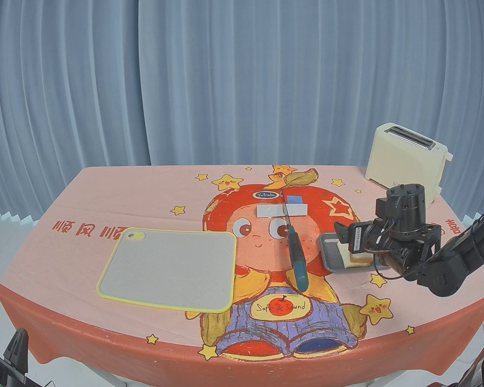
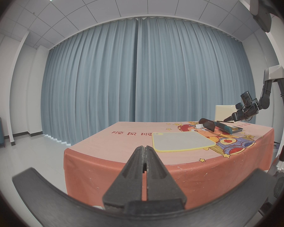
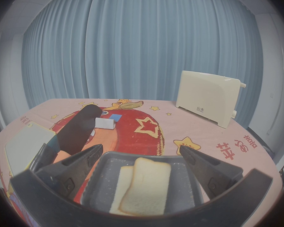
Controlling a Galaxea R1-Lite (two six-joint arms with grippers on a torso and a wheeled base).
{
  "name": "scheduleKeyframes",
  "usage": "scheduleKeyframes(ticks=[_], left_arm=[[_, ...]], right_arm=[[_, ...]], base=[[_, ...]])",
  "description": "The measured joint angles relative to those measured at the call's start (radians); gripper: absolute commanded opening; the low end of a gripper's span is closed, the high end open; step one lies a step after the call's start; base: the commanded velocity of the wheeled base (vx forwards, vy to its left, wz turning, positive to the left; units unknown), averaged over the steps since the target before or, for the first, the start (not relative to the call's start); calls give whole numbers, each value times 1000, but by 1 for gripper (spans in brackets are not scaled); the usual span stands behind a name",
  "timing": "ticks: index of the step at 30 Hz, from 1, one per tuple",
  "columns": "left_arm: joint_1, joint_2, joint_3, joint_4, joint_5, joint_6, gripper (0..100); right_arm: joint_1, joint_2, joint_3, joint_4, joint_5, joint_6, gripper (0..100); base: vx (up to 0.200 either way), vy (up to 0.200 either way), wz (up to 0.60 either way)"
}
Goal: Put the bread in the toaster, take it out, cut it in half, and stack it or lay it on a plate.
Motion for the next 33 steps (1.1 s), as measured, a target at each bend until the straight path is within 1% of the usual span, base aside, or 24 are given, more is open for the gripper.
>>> scheduleKeyframes(ticks=[3, 6, 10, 13, 15, 19, 22, 30, 33], left_arm=[[0, 0, 0, 0, 0, 0, 0], [0, 0, 0, 0, 0, 0, 0], [0, 0, 0, 0, 0, 0, 0], [0, 0, 0, 0, 0, 0, 0], [0, 0, 0, 0, 0, 0, 0], [0, 0, 0, 0, 0, 0, 0], [0, 0, 0, 0, 0, 0, 0], [0, 0, 0, 0, 0, 0, 0], [0, 0, 0, 0, 0, 0, 0]], right_arm=[[-28, -4, -7, -8, 35, 0, 100], [-52, -7, -13, -52, 72, 0, 100], [-89, -9, -11, -178, 127, -2, 100], [-136, -17, 9, -249, 170, -6, 100], [-169, -26, 19, -265, 197, -23, 100], [-230, -56, 34, -277, 247, -76, 100], [-278, -81, 50, -280, 283, -86, 100], [-399, -137, 69, -283, 319, -86, 100], [-432, -157, 73, -283, 322, -84, 100]], base=[[0, 0, 0], [0, 0, 0], [0, 0, 0], [0, 0, 0], [0, 0, 0], [0, 0, 0], [0, 0, 0], [0, 0, 0], [0, 0, 0]])
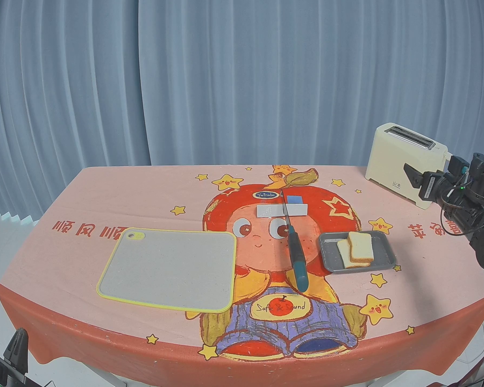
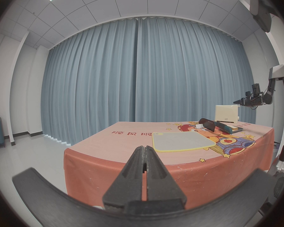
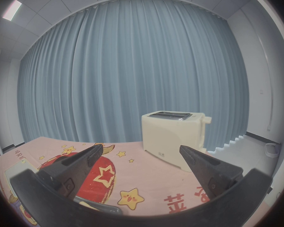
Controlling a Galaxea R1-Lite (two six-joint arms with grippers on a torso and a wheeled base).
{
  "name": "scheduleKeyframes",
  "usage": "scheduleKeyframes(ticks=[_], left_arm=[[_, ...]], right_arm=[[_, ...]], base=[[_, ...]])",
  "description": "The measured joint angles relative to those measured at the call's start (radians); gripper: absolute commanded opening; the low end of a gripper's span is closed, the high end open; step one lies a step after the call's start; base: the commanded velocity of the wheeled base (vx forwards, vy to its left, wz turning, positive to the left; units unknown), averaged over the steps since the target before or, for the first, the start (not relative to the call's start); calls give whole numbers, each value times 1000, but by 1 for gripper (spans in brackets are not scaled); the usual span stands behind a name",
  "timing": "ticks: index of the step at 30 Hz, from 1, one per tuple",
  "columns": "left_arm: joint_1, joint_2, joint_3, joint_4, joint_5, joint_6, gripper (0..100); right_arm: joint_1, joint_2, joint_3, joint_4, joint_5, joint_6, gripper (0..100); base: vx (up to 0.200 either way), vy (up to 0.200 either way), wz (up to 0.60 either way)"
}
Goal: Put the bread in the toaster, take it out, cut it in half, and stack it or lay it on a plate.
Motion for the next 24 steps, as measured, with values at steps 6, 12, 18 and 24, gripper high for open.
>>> scheduleKeyframes(ticks=[6, 12, 18, 24], left_arm=[[0, 0, 0, 0, 0, 0, 0], [0, 0, 0, 0, -1, -2, 0], [0, 0, 0, 0, -3, -2, 0], [0, 0, 0, 0, -4, -2, 0]], right_arm=[[-71, -57, 18, -1, 6, 44, 100], [-121, -132, 120, -27, 44, 52, 100], [-153, -227, 213, -109, 96, 4, 100], [-171, -288, 236, -113, 100, -57, 100]], base=[[0, 0, 0], [0, 0, 0], [0, 0, 0], [0, 0, 0]])
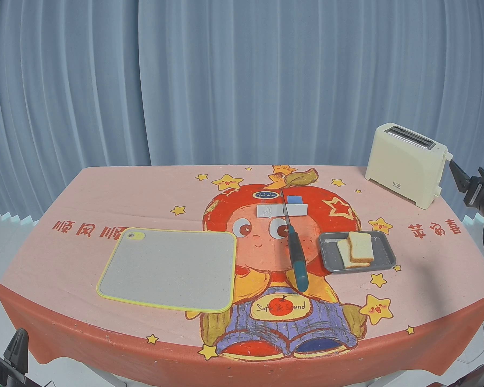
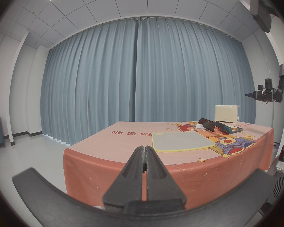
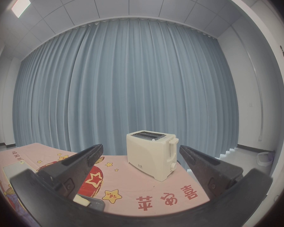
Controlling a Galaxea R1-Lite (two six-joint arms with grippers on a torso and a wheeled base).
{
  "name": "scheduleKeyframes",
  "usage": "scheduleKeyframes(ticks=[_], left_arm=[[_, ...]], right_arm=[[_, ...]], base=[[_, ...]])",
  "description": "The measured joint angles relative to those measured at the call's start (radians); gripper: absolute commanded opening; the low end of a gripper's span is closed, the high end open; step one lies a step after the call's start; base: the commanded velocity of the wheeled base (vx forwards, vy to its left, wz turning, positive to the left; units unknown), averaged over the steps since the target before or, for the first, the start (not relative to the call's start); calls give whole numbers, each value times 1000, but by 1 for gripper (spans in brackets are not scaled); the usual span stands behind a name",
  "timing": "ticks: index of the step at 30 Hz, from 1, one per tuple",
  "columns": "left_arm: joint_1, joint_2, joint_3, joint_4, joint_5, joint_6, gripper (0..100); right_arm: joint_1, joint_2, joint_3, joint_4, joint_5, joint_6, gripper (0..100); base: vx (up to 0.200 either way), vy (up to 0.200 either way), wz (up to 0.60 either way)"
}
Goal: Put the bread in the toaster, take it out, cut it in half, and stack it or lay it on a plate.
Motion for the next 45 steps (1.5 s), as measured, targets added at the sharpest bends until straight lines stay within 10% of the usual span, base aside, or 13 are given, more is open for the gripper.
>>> scheduleKeyframes(ticks=[12, 23, 45], left_arm=[[0, 0, 0, 0, 0, 0, 0], [0, 0, 0, 0, 0, 0, 0], [0, 0, 0, 0, 0, 0, 0]], right_arm=[[-3, -164, 94, 2, 16, -29, 100], [-56, -351, 189, 44, 133, -32, 100], [-37, -720, 63, 634, 214, -39, 100]], base=[[0, 0, 0], [0, 0, 0], [0, 0, 0]])
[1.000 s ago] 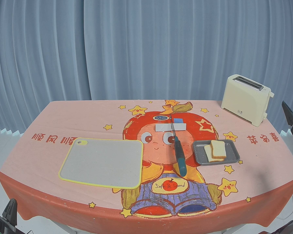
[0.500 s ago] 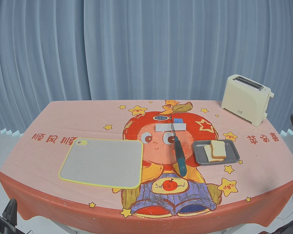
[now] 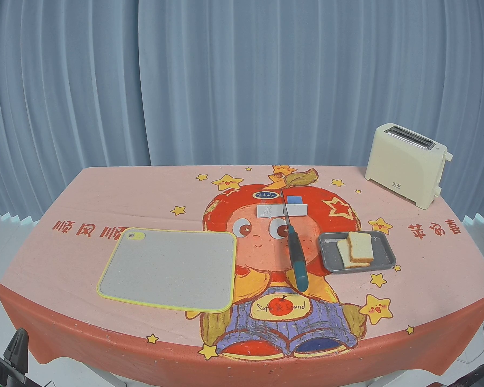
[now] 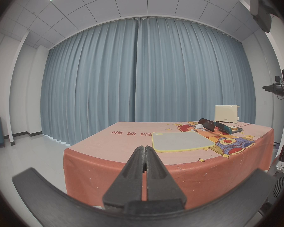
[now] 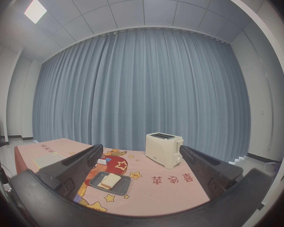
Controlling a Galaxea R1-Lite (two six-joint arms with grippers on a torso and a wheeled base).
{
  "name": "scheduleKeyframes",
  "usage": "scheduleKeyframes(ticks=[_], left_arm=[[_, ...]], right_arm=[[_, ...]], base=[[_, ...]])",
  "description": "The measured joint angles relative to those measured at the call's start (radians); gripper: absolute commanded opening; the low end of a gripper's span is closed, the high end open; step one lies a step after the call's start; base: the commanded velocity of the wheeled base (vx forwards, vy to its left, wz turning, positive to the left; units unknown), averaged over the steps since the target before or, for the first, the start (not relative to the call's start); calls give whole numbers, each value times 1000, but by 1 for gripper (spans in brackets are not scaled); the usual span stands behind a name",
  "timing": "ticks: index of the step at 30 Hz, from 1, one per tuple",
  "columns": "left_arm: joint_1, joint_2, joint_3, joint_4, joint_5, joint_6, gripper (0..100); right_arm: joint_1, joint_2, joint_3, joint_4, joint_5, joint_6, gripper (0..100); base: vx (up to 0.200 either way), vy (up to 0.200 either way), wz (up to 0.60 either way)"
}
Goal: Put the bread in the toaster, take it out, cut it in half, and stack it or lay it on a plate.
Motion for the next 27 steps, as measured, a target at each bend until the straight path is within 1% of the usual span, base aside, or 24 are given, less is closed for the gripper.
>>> scheduleKeyframes(ticks=[7, 12, 22, 27], left_arm=[[0, 0, 0, 0, 0, 0, 0], [0, 0, 0, 0, 0, 0, 0], [0, 0, 0, 0, 0, 0, 0], [0, 0, 0, 0, 0, 0, 0]], right_arm=[[27, -54, 11, 4, 2, -11, 100], [31, -96, 41, 4, 6, -21, 100], [31, -167, 93, 4, 6, -23, 100], [31, -197, 119, 5, 6, -35, 100]], base=[[0, 0, 0], [0, 0, 0], [0, 0, 0], [0, 0, 0]])
